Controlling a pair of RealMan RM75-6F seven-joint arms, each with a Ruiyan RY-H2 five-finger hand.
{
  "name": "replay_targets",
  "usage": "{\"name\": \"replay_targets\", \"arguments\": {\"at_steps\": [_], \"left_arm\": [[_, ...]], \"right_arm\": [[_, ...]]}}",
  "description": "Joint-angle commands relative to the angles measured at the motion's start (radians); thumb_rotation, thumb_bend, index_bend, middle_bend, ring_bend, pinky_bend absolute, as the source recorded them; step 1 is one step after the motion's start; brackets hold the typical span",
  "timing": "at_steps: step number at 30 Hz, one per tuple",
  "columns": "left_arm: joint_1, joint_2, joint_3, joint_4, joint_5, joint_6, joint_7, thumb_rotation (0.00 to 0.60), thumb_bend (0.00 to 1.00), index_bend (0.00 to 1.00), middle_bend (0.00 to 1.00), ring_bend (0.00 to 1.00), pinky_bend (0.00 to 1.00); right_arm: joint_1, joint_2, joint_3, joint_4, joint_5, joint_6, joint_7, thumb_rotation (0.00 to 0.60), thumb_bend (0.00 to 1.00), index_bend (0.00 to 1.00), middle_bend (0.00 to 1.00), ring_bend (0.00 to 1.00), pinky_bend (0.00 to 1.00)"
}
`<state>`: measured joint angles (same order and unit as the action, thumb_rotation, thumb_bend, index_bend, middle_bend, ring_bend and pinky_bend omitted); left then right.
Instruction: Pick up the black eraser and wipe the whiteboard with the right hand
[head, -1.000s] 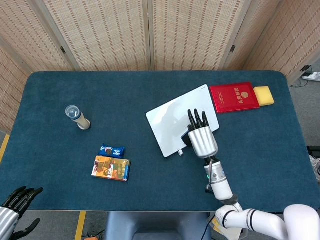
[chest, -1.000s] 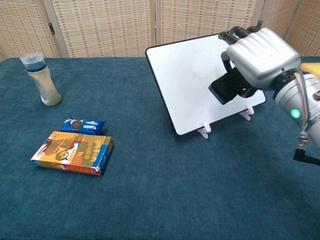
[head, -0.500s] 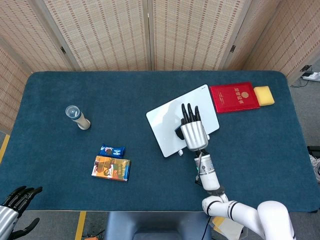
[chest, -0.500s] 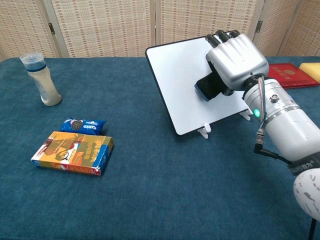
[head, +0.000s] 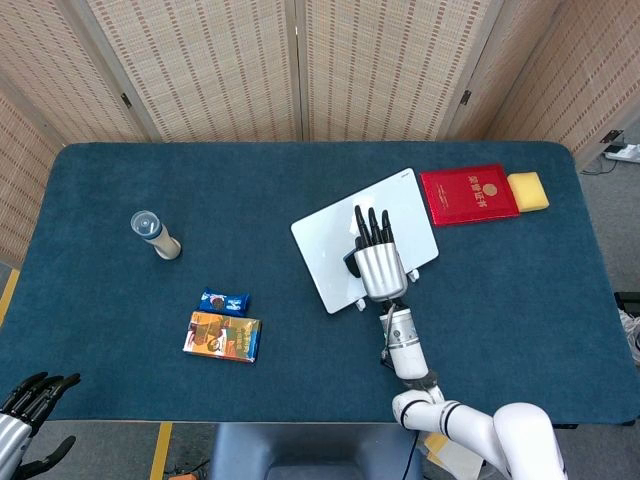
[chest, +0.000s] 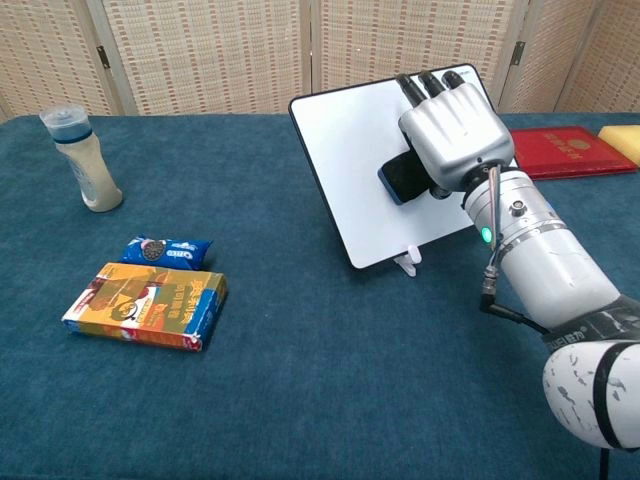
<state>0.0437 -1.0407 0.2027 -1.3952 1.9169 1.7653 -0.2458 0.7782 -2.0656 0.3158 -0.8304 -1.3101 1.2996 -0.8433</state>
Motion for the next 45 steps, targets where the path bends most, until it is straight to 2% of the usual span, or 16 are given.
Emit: {"name": "replay_targets", "arguments": {"at_steps": [1, 7, 13, 16, 19, 22, 26, 32, 36, 45], "left_arm": [[-0.001, -0.002, -0.001, -0.001, 0.000, -0.004, 0.005, 0.600, 0.35, 0.06, 0.23, 0.20, 0.16], [0.000, -0.012, 0.004, -0.012, 0.013, -0.017, 0.047, 0.600, 0.35, 0.06, 0.23, 0.20, 0.16], [0.000, -0.022, 0.007, -0.022, 0.022, -0.030, 0.086, 0.600, 0.35, 0.06, 0.23, 0.20, 0.16], [0.002, -0.024, 0.007, -0.025, 0.030, -0.024, 0.099, 0.600, 0.35, 0.06, 0.23, 0.20, 0.16], [0.004, -0.025, 0.008, -0.025, 0.037, -0.018, 0.109, 0.600, 0.35, 0.06, 0.23, 0.20, 0.16], [0.008, -0.027, 0.010, -0.025, 0.043, -0.013, 0.119, 0.600, 0.35, 0.06, 0.23, 0.20, 0.16], [0.014, -0.031, 0.013, -0.027, 0.053, -0.006, 0.138, 0.600, 0.35, 0.06, 0.23, 0.20, 0.16], [0.028, -0.040, 0.020, -0.022, 0.071, 0.006, 0.178, 0.600, 0.35, 0.06, 0.23, 0.20, 0.16], [0.041, -0.046, 0.025, -0.014, 0.086, 0.021, 0.200, 0.600, 0.35, 0.06, 0.23, 0.20, 0.16], [0.053, -0.051, 0.026, -0.007, 0.102, 0.047, 0.215, 0.600, 0.35, 0.06, 0.23, 0.20, 0.16]], "right_arm": [[-0.033, 0.061, -0.017, -0.097, -0.009, 0.024, -0.009, 0.600, 0.18, 0.04, 0.00, 0.00, 0.05], [-0.116, 0.210, -0.049, -0.328, -0.018, 0.068, -0.011, 0.600, 0.18, 0.00, 0.00, 0.00, 0.04], [-0.219, 0.394, -0.130, -0.592, -0.062, 0.123, -0.008, 0.600, 0.18, 0.00, 0.00, 0.00, 0.04], [-0.294, 0.501, -0.202, -0.765, -0.109, 0.177, 0.016, 0.600, 0.18, 0.00, 0.00, 0.00, 0.04], [-0.386, 0.614, -0.304, -0.928, -0.173, 0.248, 0.036, 0.600, 0.18, 0.00, 0.00, 0.00, 0.04], [-0.477, 0.725, -0.420, -1.032, -0.254, 0.312, 0.091, 0.600, 0.18, 0.00, 0.00, 0.00, 0.04], [-0.590, 0.847, -0.556, -1.050, -0.346, 0.389, 0.175, 0.600, 0.18, 0.00, 0.00, 0.00, 0.03], [-0.720, 0.944, -0.669, -0.948, -0.395, 0.463, 0.411, 0.600, 0.18, 0.00, 0.00, 0.00, 0.03], [-0.774, 0.954, -0.679, -0.860, -0.389, 0.479, 0.555, 0.600, 0.18, 0.00, 0.00, 0.00, 0.03], [-0.826, 0.971, -0.657, -0.811, -0.470, 0.497, 0.598, 0.600, 0.18, 0.00, 0.00, 0.00, 0.03]]}}
